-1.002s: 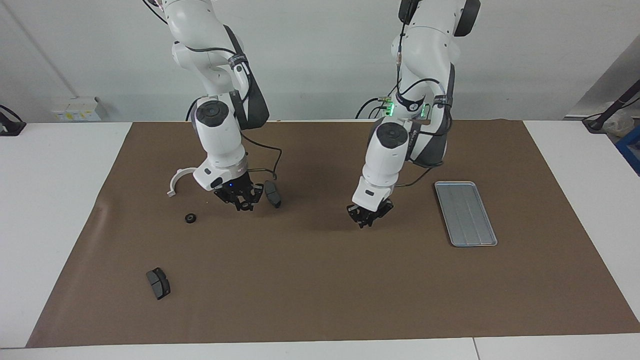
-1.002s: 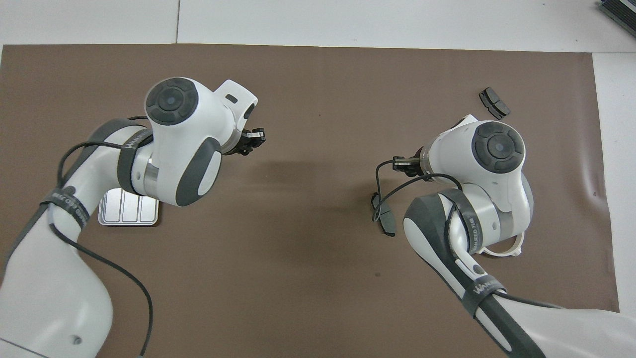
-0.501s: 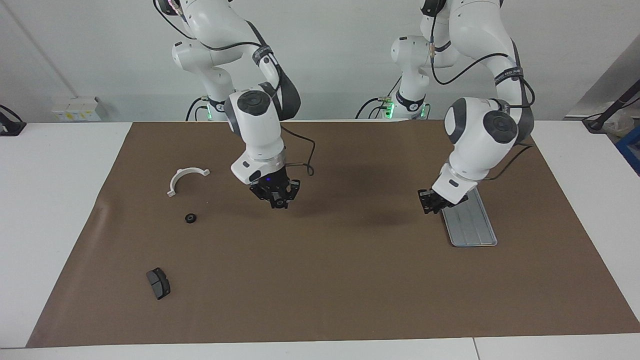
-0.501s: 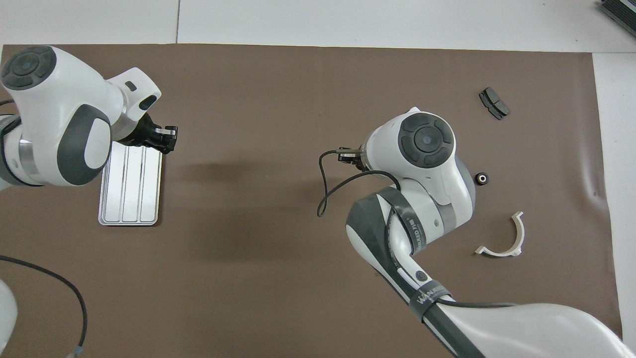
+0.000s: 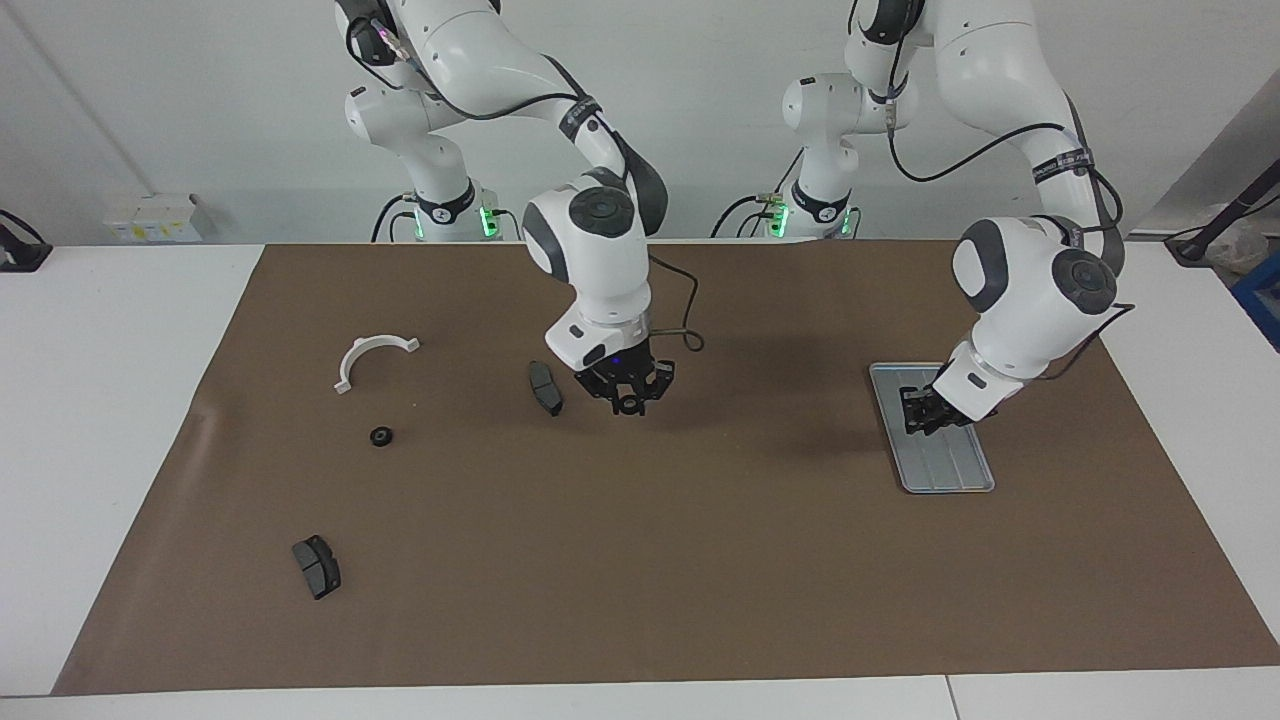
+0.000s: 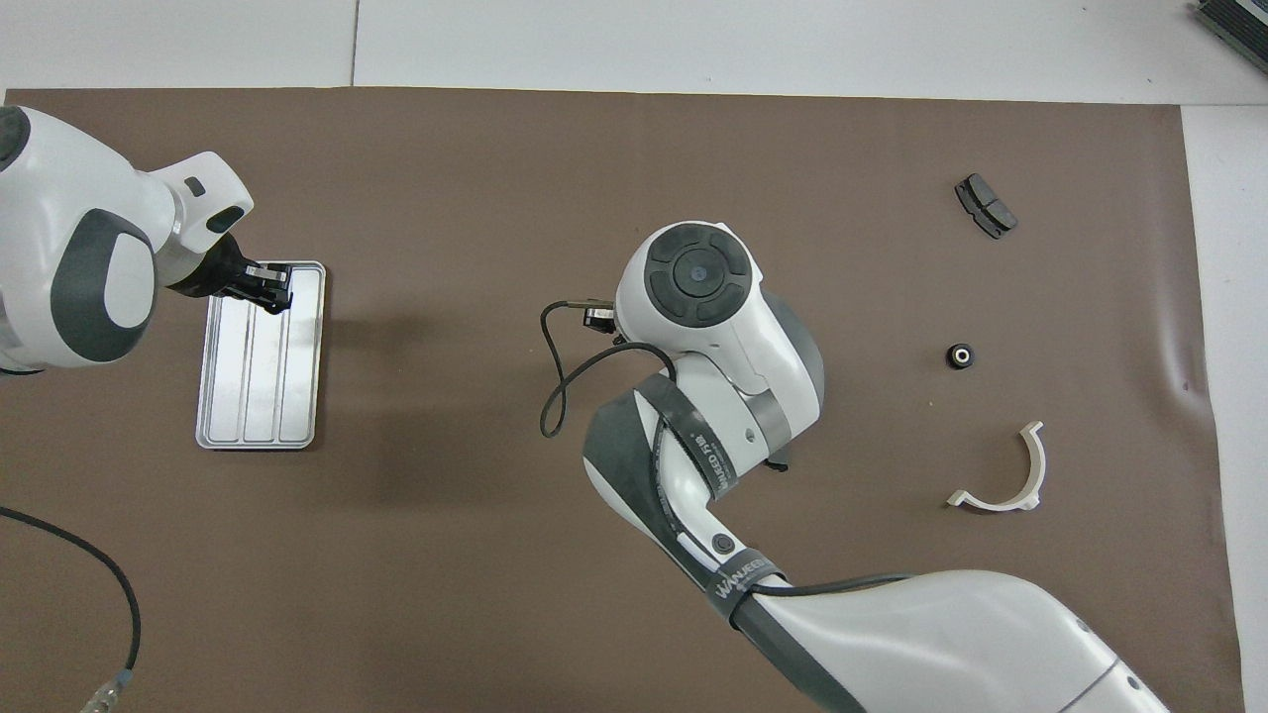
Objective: Pick bearing gear from pile to tray
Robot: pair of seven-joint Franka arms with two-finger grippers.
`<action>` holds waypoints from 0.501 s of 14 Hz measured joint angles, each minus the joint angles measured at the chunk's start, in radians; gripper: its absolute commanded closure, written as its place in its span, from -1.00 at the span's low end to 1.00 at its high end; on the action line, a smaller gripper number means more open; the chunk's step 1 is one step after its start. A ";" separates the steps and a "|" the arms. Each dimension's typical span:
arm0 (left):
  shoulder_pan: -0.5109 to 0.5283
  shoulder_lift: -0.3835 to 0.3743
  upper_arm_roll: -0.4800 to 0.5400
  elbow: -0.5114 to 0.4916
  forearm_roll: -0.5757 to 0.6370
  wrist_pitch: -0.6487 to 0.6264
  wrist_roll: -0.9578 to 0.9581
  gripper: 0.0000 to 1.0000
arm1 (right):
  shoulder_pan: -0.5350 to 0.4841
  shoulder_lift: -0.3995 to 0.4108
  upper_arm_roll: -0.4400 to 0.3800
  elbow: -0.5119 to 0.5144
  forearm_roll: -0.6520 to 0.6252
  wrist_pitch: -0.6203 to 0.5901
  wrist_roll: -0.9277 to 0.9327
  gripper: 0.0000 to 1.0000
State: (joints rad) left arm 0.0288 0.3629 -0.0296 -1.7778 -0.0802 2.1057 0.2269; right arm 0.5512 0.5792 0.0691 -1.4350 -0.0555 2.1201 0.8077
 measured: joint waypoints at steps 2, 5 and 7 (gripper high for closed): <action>0.011 0.017 0.000 -0.029 0.000 0.053 0.027 0.61 | 0.026 0.068 0.000 0.079 -0.008 -0.001 0.034 1.00; 0.014 0.025 -0.001 -0.044 0.000 0.064 0.037 -0.23 | 0.057 0.120 0.000 0.132 -0.017 0.000 0.056 1.00; 0.014 0.024 -0.002 -0.044 0.000 0.065 0.039 -0.62 | 0.067 0.130 0.000 0.138 -0.017 0.005 0.056 1.00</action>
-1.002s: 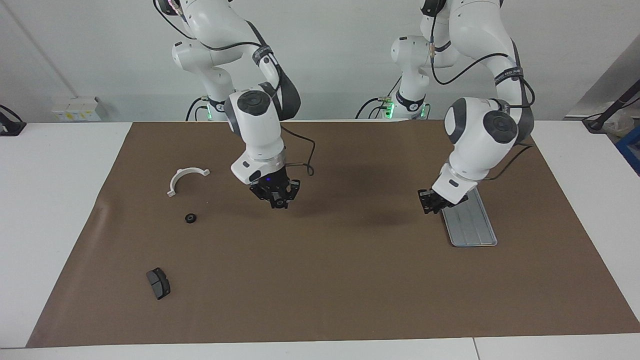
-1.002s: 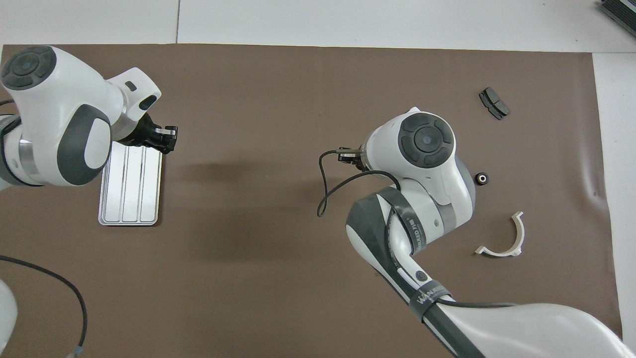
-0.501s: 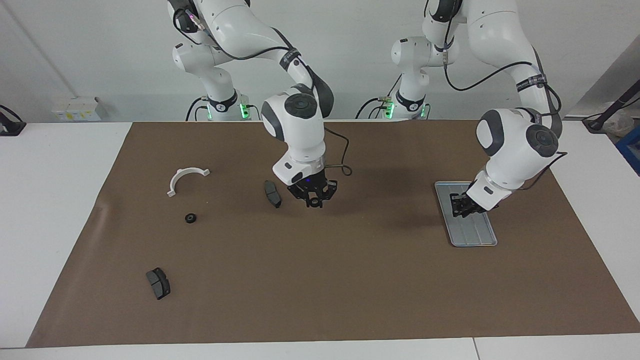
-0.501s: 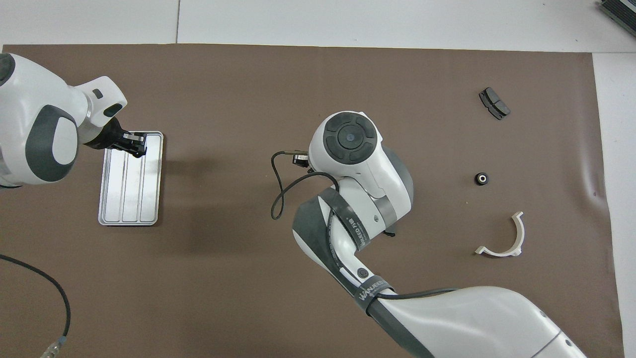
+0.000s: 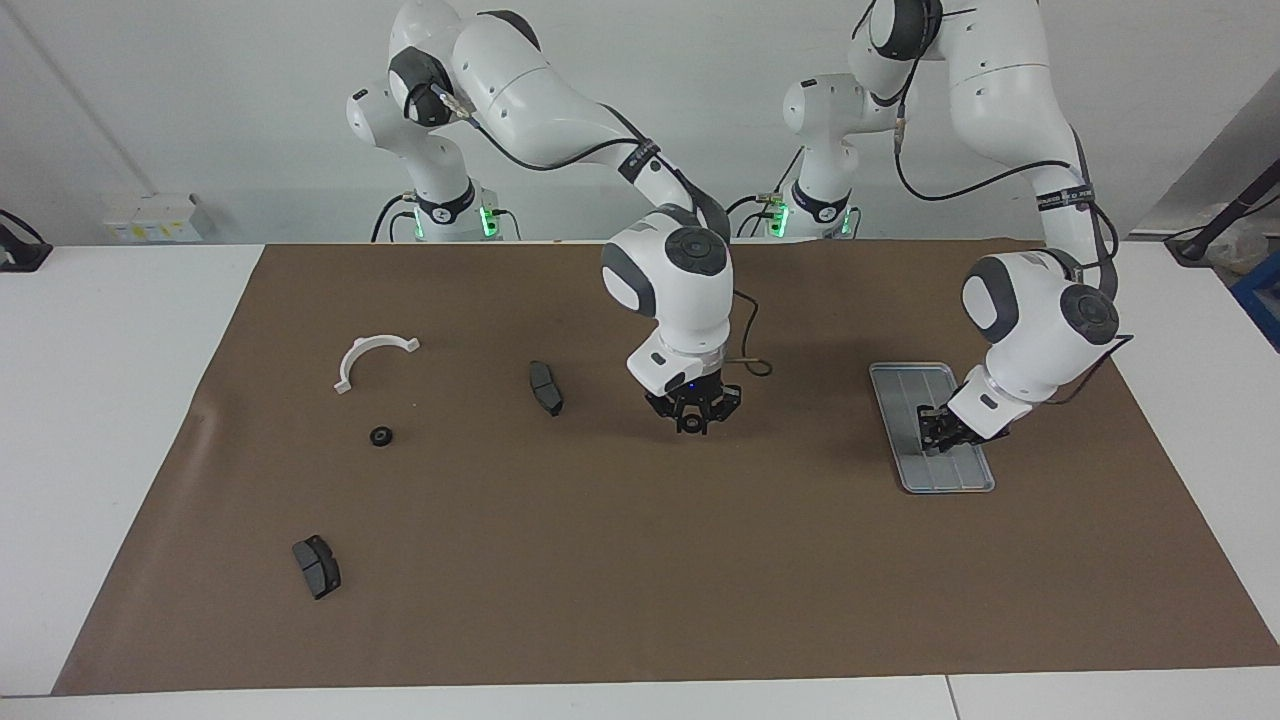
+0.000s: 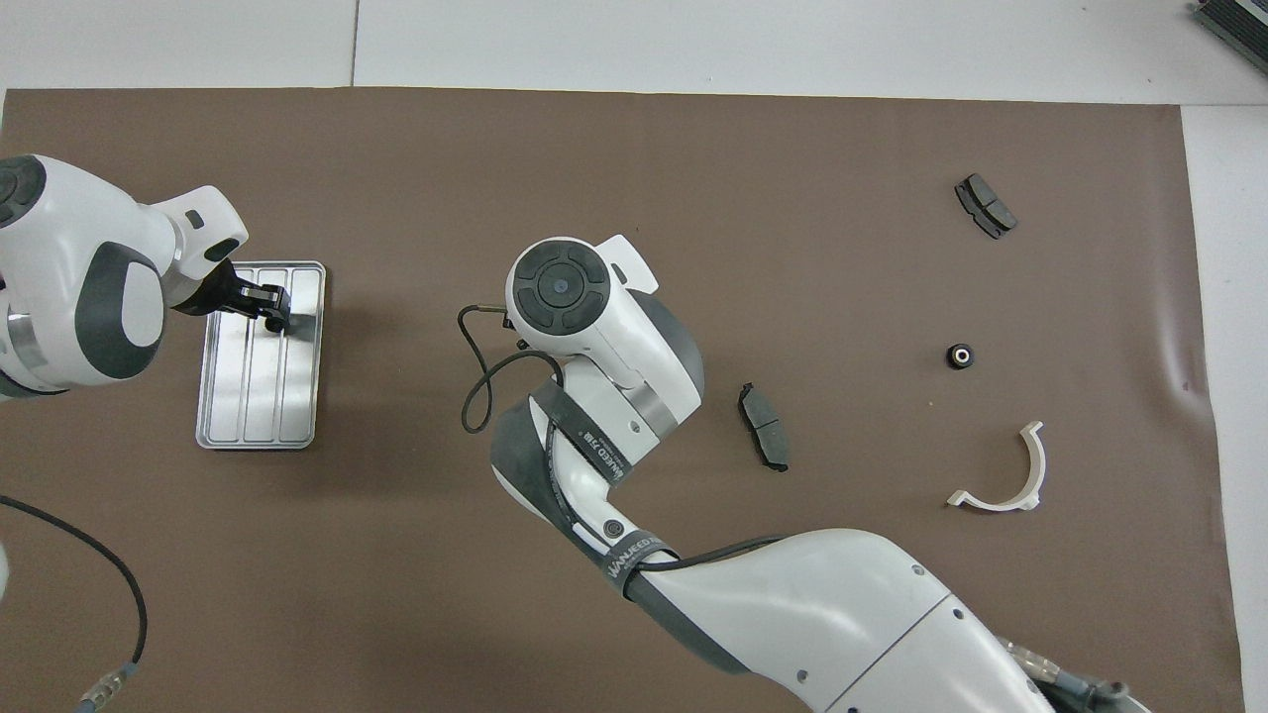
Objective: Pick bearing gear from pile to tray
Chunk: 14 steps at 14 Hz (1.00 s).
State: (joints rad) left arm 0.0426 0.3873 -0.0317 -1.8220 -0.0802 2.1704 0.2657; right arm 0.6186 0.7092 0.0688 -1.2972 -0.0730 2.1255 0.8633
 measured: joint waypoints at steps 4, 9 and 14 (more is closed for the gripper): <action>0.001 -0.010 0.000 0.003 0.000 0.001 0.006 -0.44 | 0.021 0.028 0.000 0.001 -0.019 0.018 0.000 1.00; -0.007 -0.048 -0.012 0.021 0.000 0.001 -0.053 -0.44 | 0.024 0.038 -0.005 0.000 -0.066 0.014 0.001 -0.47; -0.077 -0.071 -0.021 0.036 0.000 -0.017 -0.217 -0.44 | 0.014 0.028 -0.012 0.005 -0.069 0.013 0.001 -0.99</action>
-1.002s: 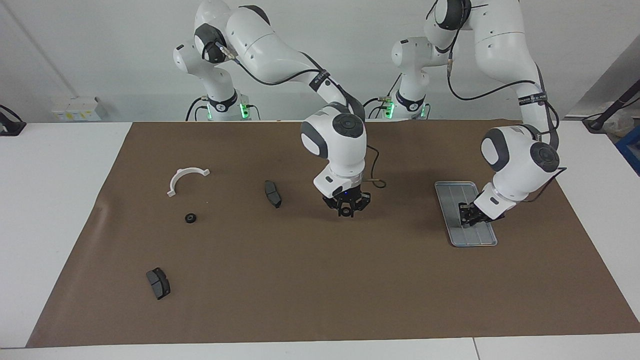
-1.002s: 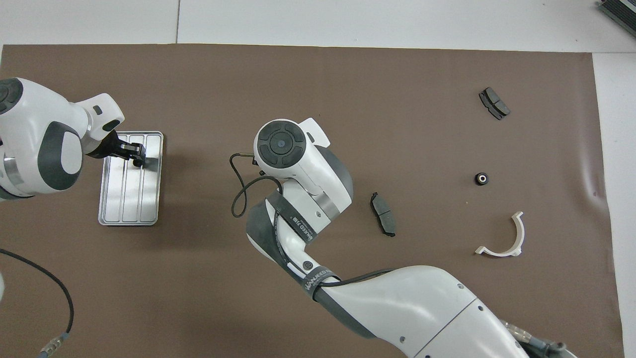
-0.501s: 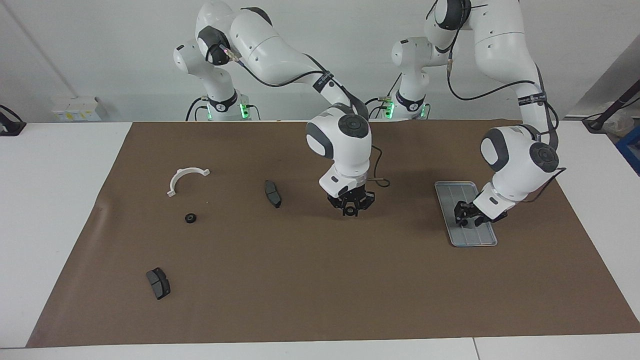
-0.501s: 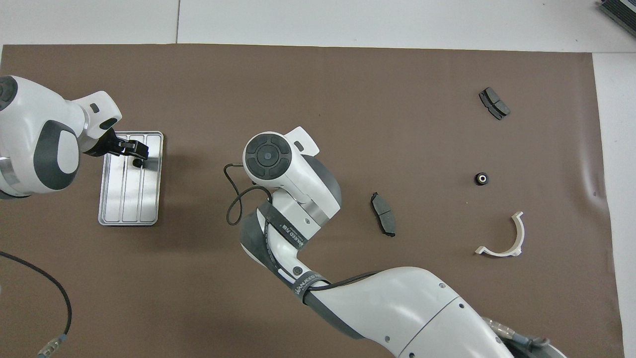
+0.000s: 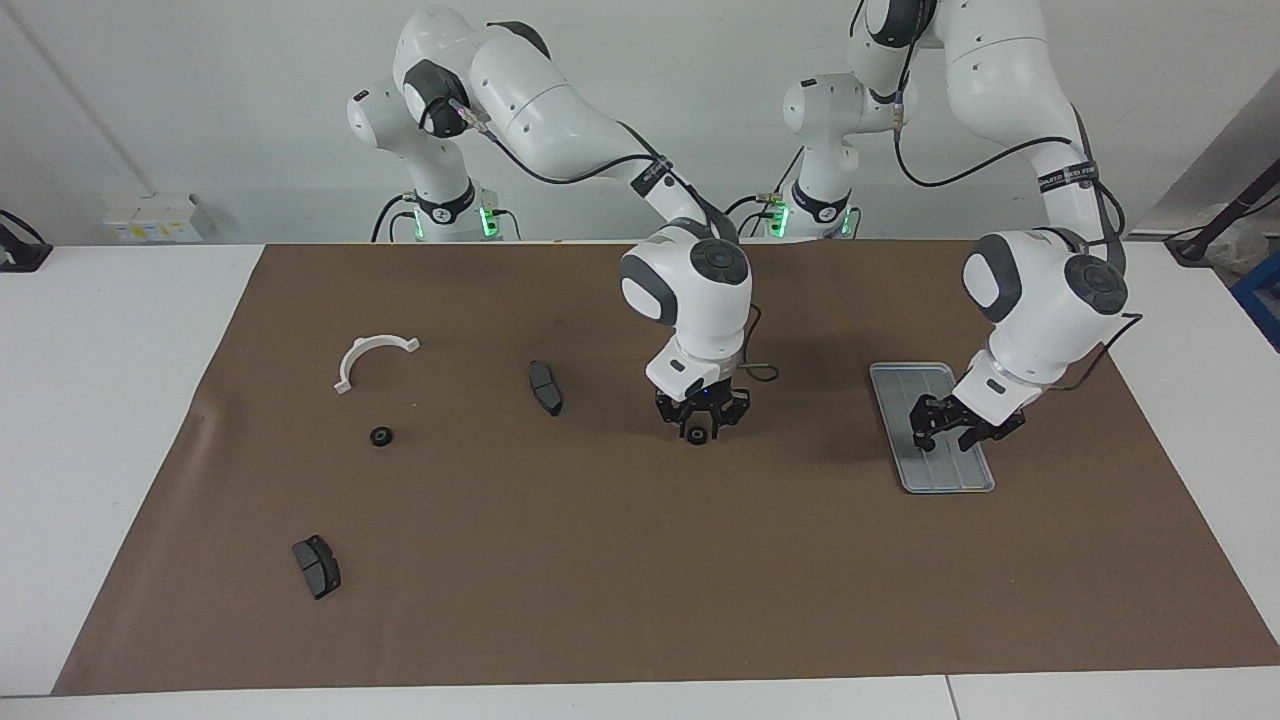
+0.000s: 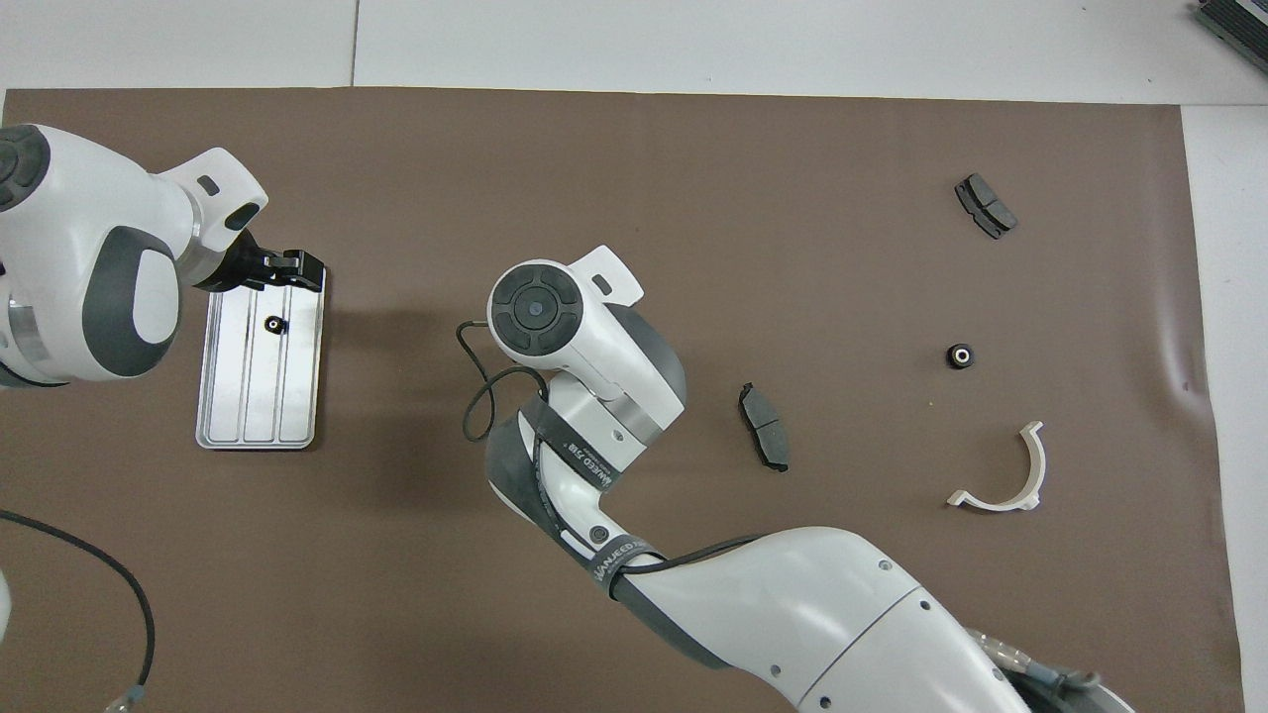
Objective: Pick bearing gear from pile to tray
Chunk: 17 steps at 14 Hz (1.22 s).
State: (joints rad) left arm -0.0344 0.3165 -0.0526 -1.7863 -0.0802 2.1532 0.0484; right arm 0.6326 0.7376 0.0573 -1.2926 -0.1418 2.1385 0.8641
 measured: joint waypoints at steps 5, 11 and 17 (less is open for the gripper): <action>-0.146 -0.006 -0.003 0.011 0.000 -0.012 -0.268 -0.38 | -0.114 -0.099 -0.004 -0.060 0.000 0.007 -0.041 -1.00; -0.335 0.009 -0.005 0.011 0.101 0.017 -0.616 -0.37 | -0.283 -0.343 -0.003 -0.412 0.002 0.099 -0.245 -1.00; -0.443 0.109 -0.005 0.008 0.104 0.165 -0.797 -0.31 | -0.476 -0.460 -0.003 -0.609 0.026 0.105 -0.554 -1.00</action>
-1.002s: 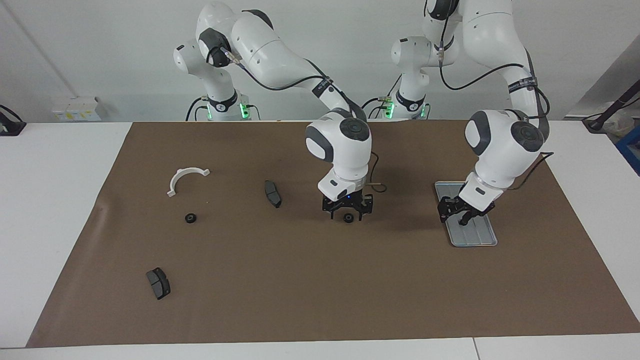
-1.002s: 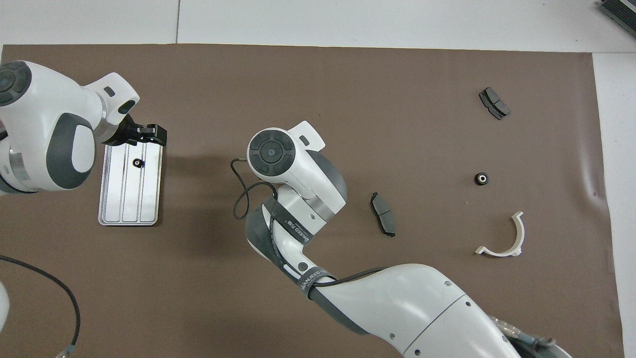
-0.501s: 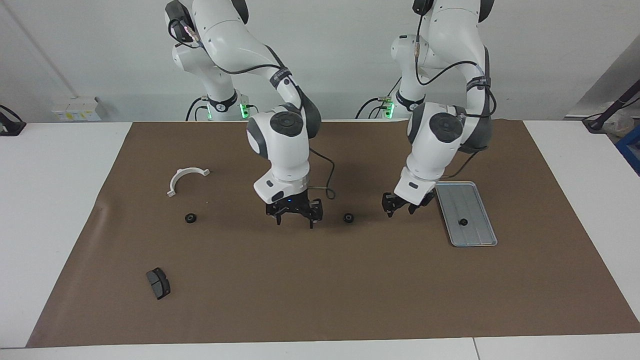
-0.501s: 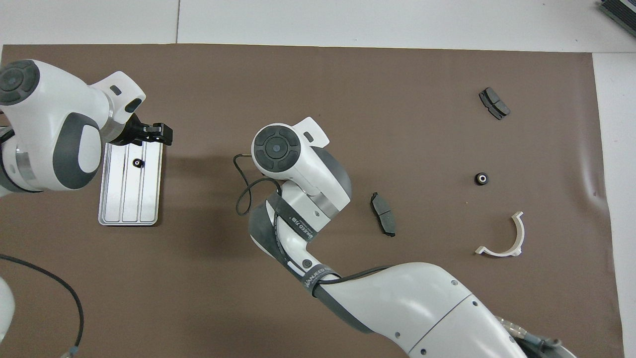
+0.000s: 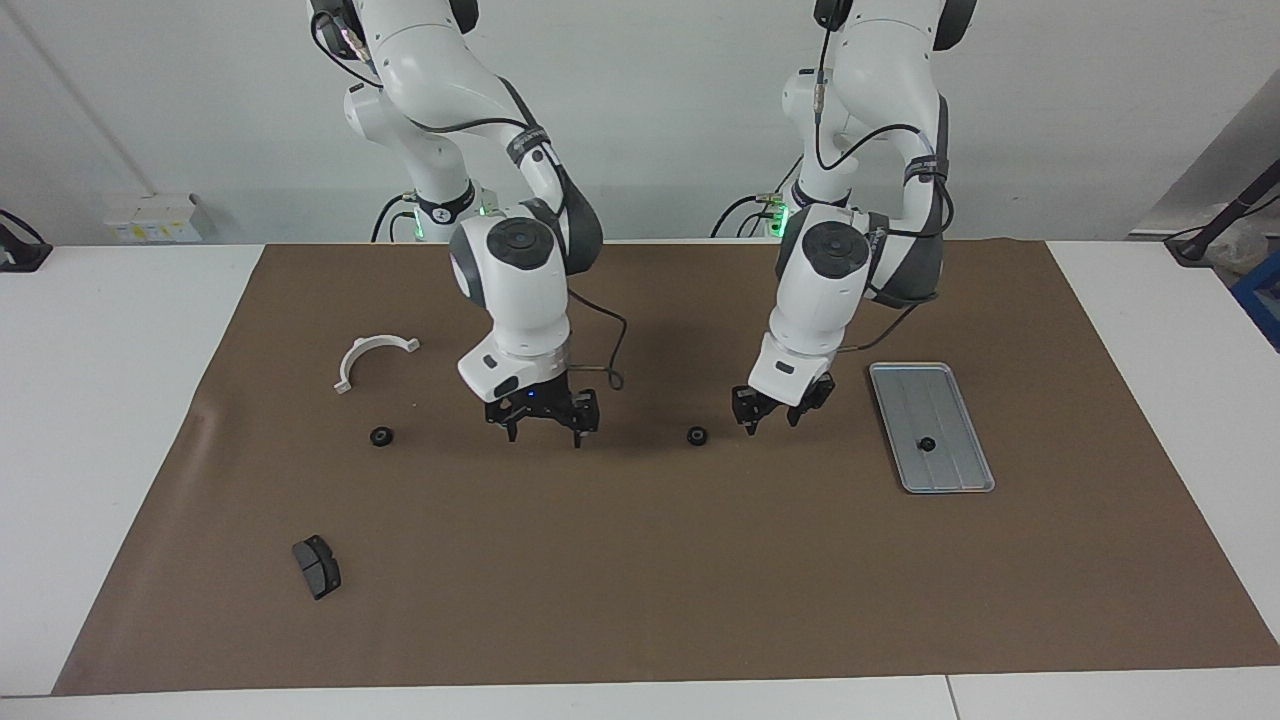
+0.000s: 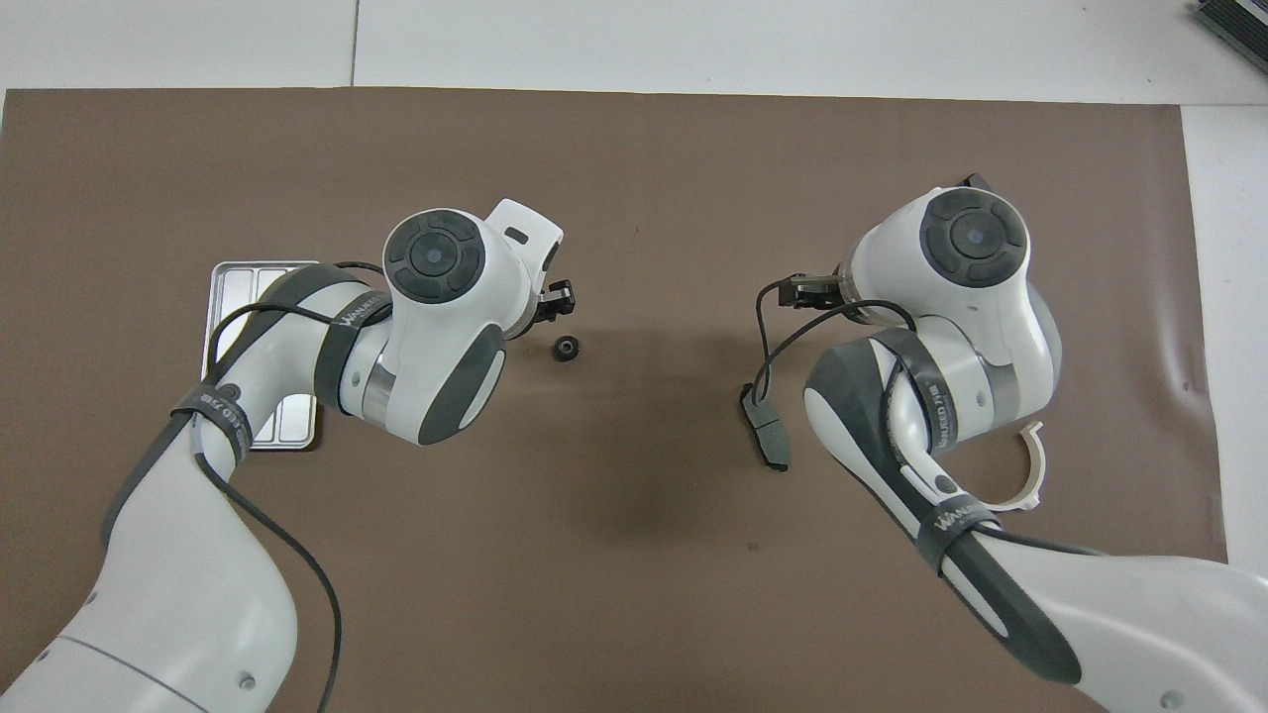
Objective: Pick bearing gear from pile to tray
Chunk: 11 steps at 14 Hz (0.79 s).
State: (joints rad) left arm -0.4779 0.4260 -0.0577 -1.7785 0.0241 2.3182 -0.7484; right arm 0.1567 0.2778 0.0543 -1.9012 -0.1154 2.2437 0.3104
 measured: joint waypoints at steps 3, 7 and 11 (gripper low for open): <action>-0.030 0.045 0.000 -0.001 0.000 0.063 -0.048 -0.31 | -0.088 -0.009 0.000 -0.043 0.001 0.011 -0.122 -1.00; -0.040 0.057 0.001 -0.001 0.000 0.069 -0.055 -0.26 | -0.167 -0.008 0.000 -0.108 0.003 0.085 -0.224 -1.00; -0.045 0.057 0.000 -0.009 0.002 0.068 -0.055 -0.21 | -0.218 -0.002 0.000 -0.185 0.003 0.163 -0.276 -1.00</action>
State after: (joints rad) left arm -0.5225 0.4828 -0.0575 -1.7872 0.0258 2.3867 -0.8030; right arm -0.0610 0.2763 0.0540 -2.0863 -0.1123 2.4064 0.0341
